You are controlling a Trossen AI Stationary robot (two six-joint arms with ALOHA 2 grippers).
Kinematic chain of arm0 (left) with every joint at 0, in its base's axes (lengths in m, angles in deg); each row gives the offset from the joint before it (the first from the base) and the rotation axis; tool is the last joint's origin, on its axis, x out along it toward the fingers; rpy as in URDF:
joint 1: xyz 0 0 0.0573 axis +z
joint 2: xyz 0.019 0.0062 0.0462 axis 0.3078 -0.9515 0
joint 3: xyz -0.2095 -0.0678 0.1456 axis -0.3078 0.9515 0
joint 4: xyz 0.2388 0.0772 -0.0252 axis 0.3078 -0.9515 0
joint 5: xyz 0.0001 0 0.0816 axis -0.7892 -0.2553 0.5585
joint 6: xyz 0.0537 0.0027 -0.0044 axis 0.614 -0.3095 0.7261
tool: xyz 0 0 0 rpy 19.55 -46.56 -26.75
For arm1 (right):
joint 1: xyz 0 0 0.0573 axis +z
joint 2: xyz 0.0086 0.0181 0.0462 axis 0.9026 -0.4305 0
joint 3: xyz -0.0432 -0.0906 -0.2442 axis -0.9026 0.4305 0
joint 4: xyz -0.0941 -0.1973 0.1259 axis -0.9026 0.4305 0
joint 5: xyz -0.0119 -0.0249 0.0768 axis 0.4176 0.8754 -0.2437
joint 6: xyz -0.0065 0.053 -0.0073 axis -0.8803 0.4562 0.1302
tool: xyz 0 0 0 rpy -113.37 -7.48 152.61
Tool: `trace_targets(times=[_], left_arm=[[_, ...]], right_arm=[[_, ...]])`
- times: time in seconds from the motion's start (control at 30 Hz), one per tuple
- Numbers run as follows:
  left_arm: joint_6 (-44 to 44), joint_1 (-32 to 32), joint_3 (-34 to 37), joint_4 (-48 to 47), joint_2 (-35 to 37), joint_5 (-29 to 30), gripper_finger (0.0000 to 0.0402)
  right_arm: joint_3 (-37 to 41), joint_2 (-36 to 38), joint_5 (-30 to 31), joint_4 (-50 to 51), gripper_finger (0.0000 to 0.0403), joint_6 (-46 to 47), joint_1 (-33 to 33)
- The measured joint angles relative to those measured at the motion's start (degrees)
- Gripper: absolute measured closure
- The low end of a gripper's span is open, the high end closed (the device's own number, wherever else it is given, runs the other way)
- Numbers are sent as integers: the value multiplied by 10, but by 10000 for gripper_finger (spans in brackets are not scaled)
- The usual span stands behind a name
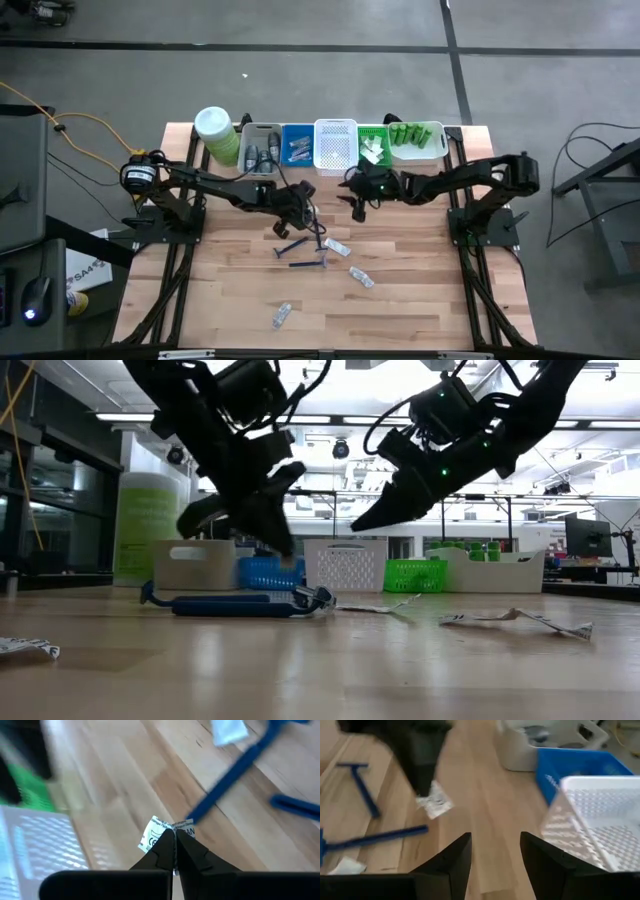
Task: Pick & Place Travel size toiletries
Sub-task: Put the white bandage pack into the green bin
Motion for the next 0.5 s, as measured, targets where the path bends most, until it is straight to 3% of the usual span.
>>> trace_targets(times=[0.13, 0.37, 0.5], left_arm=[[10, 0, 0, 52, 0, 26, 400], [10, 0, 0, 98, 1, 88, 400], [10, 0, 0, 105, 1, 118, 401]], right_arm=[[0, -24, 2, -35, 240, -50, 25], [0, -42, 101, -85, 240, -124, 64], [0, -42, 104, -97, 240, -141, 69]])
